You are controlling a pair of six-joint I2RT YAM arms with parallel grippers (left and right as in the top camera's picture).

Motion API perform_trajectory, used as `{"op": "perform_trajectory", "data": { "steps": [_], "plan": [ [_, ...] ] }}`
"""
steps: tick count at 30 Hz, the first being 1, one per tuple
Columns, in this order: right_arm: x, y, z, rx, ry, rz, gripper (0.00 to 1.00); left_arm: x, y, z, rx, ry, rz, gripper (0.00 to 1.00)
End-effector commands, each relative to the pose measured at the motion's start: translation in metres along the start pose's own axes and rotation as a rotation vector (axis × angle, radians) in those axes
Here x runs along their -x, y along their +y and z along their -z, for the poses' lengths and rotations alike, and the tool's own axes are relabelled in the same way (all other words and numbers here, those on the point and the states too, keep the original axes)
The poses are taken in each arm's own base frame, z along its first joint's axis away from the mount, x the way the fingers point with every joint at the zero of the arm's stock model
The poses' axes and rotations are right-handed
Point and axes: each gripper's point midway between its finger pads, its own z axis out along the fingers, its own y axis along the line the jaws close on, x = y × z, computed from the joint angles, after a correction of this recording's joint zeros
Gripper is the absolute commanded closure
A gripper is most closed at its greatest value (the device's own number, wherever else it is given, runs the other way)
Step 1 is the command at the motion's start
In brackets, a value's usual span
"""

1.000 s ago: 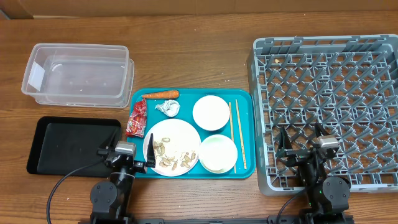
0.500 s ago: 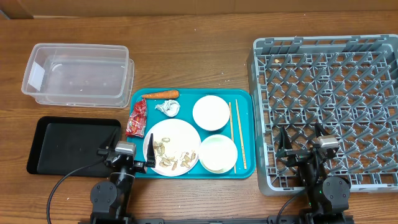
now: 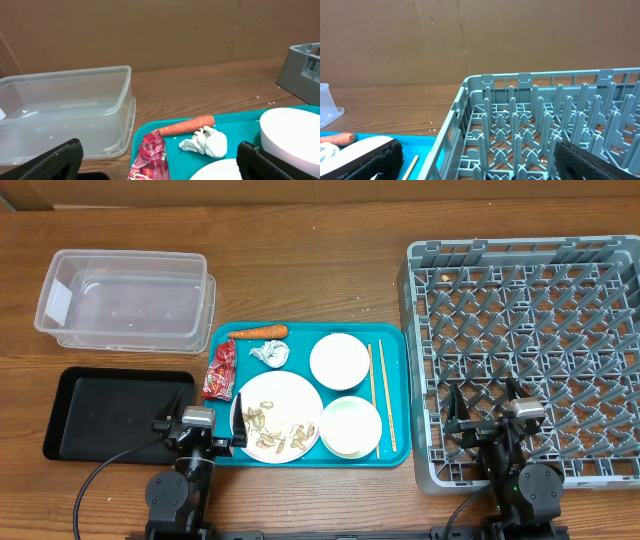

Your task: Sort waste into correct bins and load items into the dishwasher

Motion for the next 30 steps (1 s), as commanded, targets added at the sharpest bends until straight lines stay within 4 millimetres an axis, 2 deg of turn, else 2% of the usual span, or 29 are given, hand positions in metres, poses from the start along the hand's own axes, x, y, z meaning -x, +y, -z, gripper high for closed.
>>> {"op": "perform_trajectory", "data": {
  "steps": [1,8,12,15,17,22,26,30],
  "plan": [
    [-0.001,-0.001,0.0,-0.003,-0.008,0.0,0.0,-0.001,0.003,0.0,0.019,0.001,-0.021,0.0],
    [-0.001,-0.001,0.0,-0.002,-0.008,0.0,0.0,0.0,-0.001,0.0,-0.002,-0.005,-0.021,0.0],
    [-0.001,-0.001,0.0,-0.002,-0.007,0.0,0.0,0.007,-0.026,0.002,-0.15,-0.037,-0.023,0.0],
    [0.0,0.004,0.0,0.025,-0.008,-0.007,0.0,0.029,-0.042,0.007,-0.245,-0.131,-0.036,0.0],
    [-0.001,0.007,0.0,0.044,-0.006,-0.016,0.0,0.042,-0.042,0.009,-0.246,-0.182,-0.039,0.0],
    [0.011,0.032,0.004,0.189,-0.024,-0.096,0.0,0.07,-0.035,0.017,-0.215,-0.213,0.021,0.0],
    [0.03,0.034,0.011,0.191,-0.02,-0.137,0.0,0.093,-0.027,0.021,-0.178,-0.177,0.028,0.0],
    [0.06,0.03,0.024,0.143,0.005,-0.14,0.0,0.113,-0.025,0.019,-0.181,-0.08,0.039,0.0]
  ]
}}
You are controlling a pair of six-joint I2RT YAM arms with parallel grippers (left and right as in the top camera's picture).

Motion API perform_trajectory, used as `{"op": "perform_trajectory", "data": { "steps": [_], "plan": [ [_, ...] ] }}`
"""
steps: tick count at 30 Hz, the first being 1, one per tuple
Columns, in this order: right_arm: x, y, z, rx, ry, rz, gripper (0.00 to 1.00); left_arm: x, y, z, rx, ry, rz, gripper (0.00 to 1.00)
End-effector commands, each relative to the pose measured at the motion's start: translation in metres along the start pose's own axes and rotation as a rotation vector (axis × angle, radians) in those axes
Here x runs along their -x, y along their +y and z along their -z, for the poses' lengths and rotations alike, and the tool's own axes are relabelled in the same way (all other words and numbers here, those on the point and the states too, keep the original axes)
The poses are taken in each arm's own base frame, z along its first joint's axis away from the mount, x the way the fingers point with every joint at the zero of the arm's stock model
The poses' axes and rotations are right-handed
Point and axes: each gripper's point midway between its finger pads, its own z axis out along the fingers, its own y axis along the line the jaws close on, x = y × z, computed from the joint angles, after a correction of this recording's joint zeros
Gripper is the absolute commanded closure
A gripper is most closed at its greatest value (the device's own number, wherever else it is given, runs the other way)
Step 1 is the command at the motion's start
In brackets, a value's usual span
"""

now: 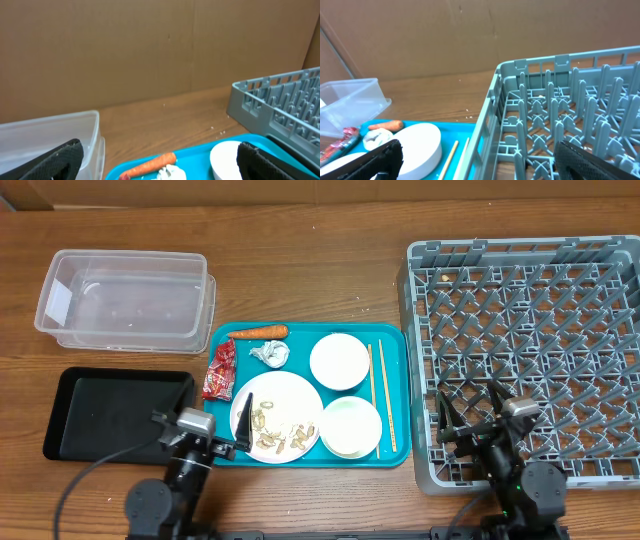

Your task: Sort waste into correct bins and load items into the dishwasher

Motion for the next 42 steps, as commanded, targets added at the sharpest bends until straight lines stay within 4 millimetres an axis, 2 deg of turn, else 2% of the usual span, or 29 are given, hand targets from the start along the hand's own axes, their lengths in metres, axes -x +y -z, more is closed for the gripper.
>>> {"op": "perform_trajectory", "data": {
  "steps": [1,4,8,15,18,21,23,26,28,30,36,39,42],
  "plan": [
    [0.059,0.011,0.022,-0.02,-0.062,-0.018,0.0,0.039,0.002,-0.004,0.001,0.055,0.025,0.0],
    [0.076,0.015,0.031,-0.043,0.014,-0.034,0.0,0.057,0.0,-0.016,-0.03,0.151,0.047,0.0],
    [0.087,0.019,0.038,-0.082,0.182,-0.064,0.0,0.081,-0.001,-0.043,-0.077,0.292,0.085,0.0],
    [0.103,0.024,0.032,-0.124,0.447,-0.116,0.0,0.103,-0.021,-0.074,-0.238,0.526,0.188,0.0],
    [0.103,0.03,0.022,-0.1,0.52,-0.139,0.0,0.107,-0.028,-0.083,-0.29,0.561,0.237,0.0],
    [0.094,0.049,0.013,0.016,0.6,-0.19,0.0,0.109,-0.048,-0.086,-0.423,0.569,0.289,0.0],
    [0.088,0.058,0.01,0.067,0.642,-0.218,0.0,0.107,-0.054,-0.087,-0.465,0.579,0.31,0.0],
    [0.08,0.058,0.008,0.073,0.682,-0.235,0.0,0.106,-0.065,-0.085,-0.539,0.591,0.342,0.0],
    [0.078,0.057,0.005,0.069,0.695,-0.243,0.0,0.098,-0.074,-0.082,-0.563,0.633,0.345,0.0],
    [0.076,0.057,0.003,0.063,0.704,-0.254,0.0,0.081,-0.085,-0.075,-0.57,0.706,0.29,0.0],
    [0.077,0.053,0.001,0.021,0.701,-0.321,0.0,0.018,-0.124,-0.058,-0.508,0.968,0.001,0.0],
    [0.074,0.027,0.001,-0.18,0.676,-0.423,0.03,-0.009,-0.133,-0.056,-0.442,1.064,-0.124,0.04],
    [0.068,-0.004,0.011,-0.42,0.645,-0.524,0.03,-0.033,-0.154,-0.062,-0.444,1.136,-0.127,0.11]
  ]
}}
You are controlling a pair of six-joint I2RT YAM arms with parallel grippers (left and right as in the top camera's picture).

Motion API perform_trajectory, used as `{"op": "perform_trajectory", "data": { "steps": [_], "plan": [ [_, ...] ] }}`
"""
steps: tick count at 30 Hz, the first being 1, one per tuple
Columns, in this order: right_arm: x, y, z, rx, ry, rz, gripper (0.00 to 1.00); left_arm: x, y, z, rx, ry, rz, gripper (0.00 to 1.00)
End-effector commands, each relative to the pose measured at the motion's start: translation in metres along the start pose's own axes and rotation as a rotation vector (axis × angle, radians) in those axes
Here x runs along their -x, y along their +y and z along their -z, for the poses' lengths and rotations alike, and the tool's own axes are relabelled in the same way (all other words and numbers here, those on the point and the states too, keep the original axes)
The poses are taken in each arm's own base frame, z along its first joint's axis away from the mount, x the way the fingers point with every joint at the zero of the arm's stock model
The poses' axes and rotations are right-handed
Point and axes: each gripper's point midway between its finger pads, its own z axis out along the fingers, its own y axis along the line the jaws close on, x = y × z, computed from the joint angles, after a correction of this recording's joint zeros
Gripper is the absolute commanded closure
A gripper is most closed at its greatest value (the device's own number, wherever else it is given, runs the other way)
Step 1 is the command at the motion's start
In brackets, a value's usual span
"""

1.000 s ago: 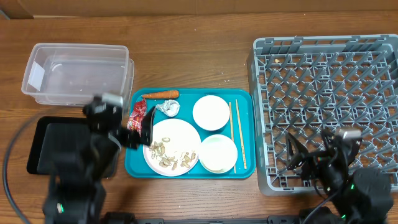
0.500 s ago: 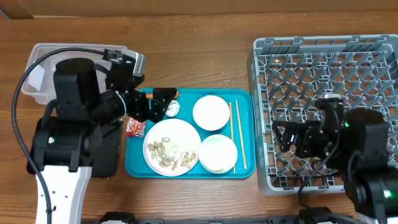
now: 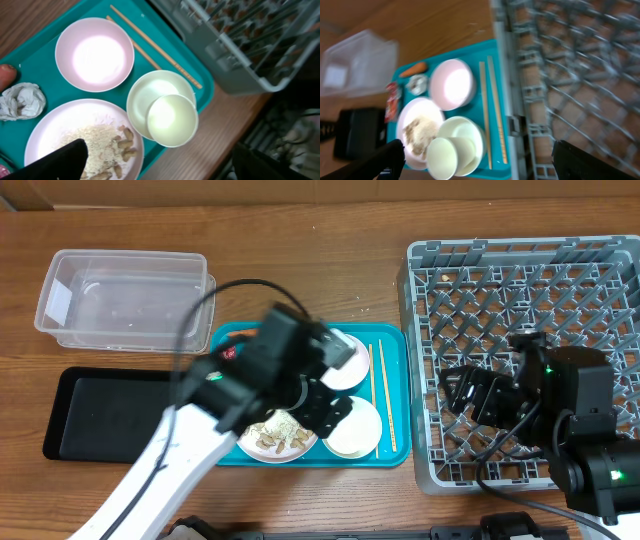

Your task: Sort waste into correct bins and load items into the dishwasher

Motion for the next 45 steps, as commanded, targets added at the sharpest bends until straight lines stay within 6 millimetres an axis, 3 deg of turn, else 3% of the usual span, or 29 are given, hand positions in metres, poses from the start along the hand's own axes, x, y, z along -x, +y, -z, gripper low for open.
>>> {"op": "perform_trajectory", "data": {
  "steps": [1,4,7,11,15,21,27,32,35,41,45],
  "plan": [
    [0.017,-0.033,0.011,-0.193,-0.122,-0.245,0.03,0.002,0.01,-0.027,0.096,0.069,0.019,0.14],
    [0.015,-0.038,0.012,-0.217,-0.124,-0.279,0.03,-0.007,0.0,-0.055,0.03,0.163,0.023,0.38],
    [0.014,-0.044,0.014,-0.249,-0.131,-0.302,0.07,-0.023,0.006,-0.088,0.037,0.281,0.037,0.41],
    [0.014,-0.045,0.014,-0.251,-0.133,-0.313,0.09,-0.042,0.009,-0.111,0.029,0.398,0.062,0.51],
    [0.014,-0.045,0.013,-0.253,-0.13,-0.314,0.09,-0.049,0.012,-0.124,0.031,0.438,0.072,0.5],
    [0.014,-0.046,0.01,-0.26,-0.12,-0.315,0.09,-0.058,0.008,-0.138,0.027,0.486,0.059,0.8],
    [0.013,-0.048,0.004,-0.277,-0.095,-0.319,0.09,-0.055,0.002,-0.143,0.036,0.475,0.029,0.93],
    [0.012,-0.049,0.001,-0.283,-0.085,-0.32,0.09,-0.054,0.01,-0.138,0.087,0.473,0.049,0.96],
    [0.012,-0.049,0.001,-0.283,-0.084,-0.316,0.09,-0.043,0.013,-0.123,0.095,0.454,0.082,0.96],
    [0.01,-0.05,0.001,-0.289,-0.076,-0.317,0.09,0.005,0.013,-0.073,0.068,0.3,0.108,0.96],
    [0.008,-0.05,0.001,-0.287,-0.065,-0.313,0.06,0.028,0.028,-0.039,0.074,0.197,0.158,0.96]
  ]
}}
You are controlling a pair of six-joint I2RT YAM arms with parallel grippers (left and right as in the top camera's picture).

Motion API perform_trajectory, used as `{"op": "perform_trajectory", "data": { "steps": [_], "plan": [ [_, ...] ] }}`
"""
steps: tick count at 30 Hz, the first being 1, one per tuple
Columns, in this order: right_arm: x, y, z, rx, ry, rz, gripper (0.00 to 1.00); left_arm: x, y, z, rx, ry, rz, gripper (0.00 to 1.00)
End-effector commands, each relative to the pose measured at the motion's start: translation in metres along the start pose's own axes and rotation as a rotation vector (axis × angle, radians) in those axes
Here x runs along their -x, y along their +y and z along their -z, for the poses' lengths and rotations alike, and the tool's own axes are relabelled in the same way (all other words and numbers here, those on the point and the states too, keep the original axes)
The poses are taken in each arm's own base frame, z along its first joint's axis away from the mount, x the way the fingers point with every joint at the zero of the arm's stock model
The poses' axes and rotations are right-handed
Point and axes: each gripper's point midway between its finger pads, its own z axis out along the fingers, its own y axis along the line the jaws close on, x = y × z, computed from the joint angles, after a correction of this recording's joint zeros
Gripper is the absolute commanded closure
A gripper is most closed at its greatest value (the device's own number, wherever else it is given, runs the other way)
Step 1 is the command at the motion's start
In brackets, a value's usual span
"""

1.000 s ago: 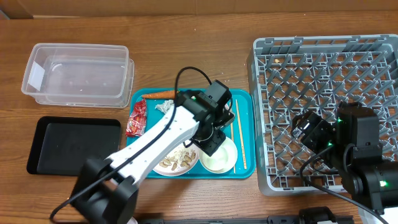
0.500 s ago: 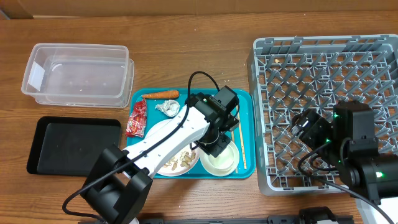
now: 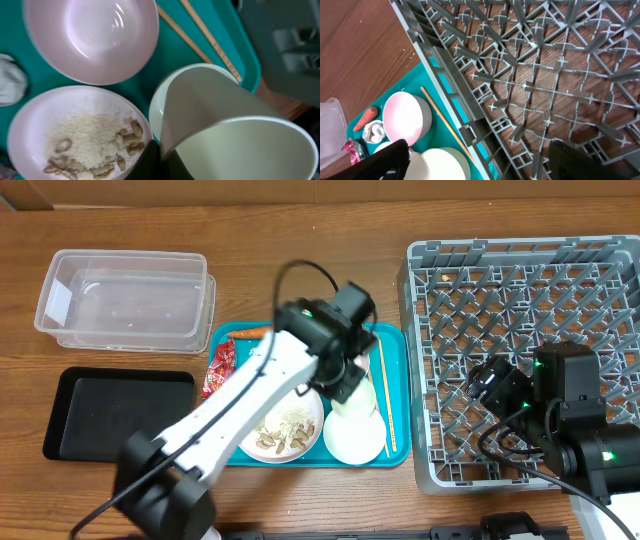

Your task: Sort waste into correct bins and load items into the dishwasher

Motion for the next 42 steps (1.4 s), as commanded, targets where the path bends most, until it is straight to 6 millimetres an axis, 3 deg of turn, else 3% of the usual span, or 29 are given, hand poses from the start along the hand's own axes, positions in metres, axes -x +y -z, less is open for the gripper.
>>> {"op": "perform_trajectory", "data": {
  "steps": [1,6,11,13,17,22,28,35,40,42],
  "plan": [
    [0.005,0.007,0.007,0.031,-0.015,0.031,0.04,0.018,0.01,0.054,-0.049,-0.156,0.06,0.96],
    [-0.017,0.061,0.018,0.343,0.096,0.278,0.02,0.029,0.019,0.088,-0.366,-0.259,0.158,0.96],
    [-0.033,0.116,0.052,0.713,0.143,0.454,0.06,0.034,0.017,0.138,-0.806,-0.392,0.157,0.96],
    [-0.035,0.134,0.069,0.841,0.138,0.506,0.09,0.033,0.017,0.154,-0.914,-0.436,0.151,0.96],
    [-0.035,0.159,0.099,1.05,0.108,0.6,0.09,0.028,0.007,0.168,-1.01,-0.455,0.127,0.96],
    [-0.042,0.177,0.124,1.241,0.128,0.701,0.09,0.025,-0.017,0.186,-1.141,-0.476,0.064,0.96],
    [-0.05,0.186,0.117,1.272,0.189,0.718,0.13,0.025,-0.036,0.186,-1.171,-0.452,0.015,0.96],
    [-0.07,0.193,0.118,1.314,0.231,0.791,0.18,0.028,-0.04,0.185,-1.164,-0.47,-0.03,0.96],
    [-0.08,0.198,0.126,1.351,0.231,0.839,0.34,0.028,-0.039,0.182,-1.145,-0.468,-0.034,0.96],
    [-0.08,0.198,0.128,1.357,0.219,0.846,0.33,0.028,-0.039,0.182,-1.143,-0.464,-0.031,0.96]
  ]
}}
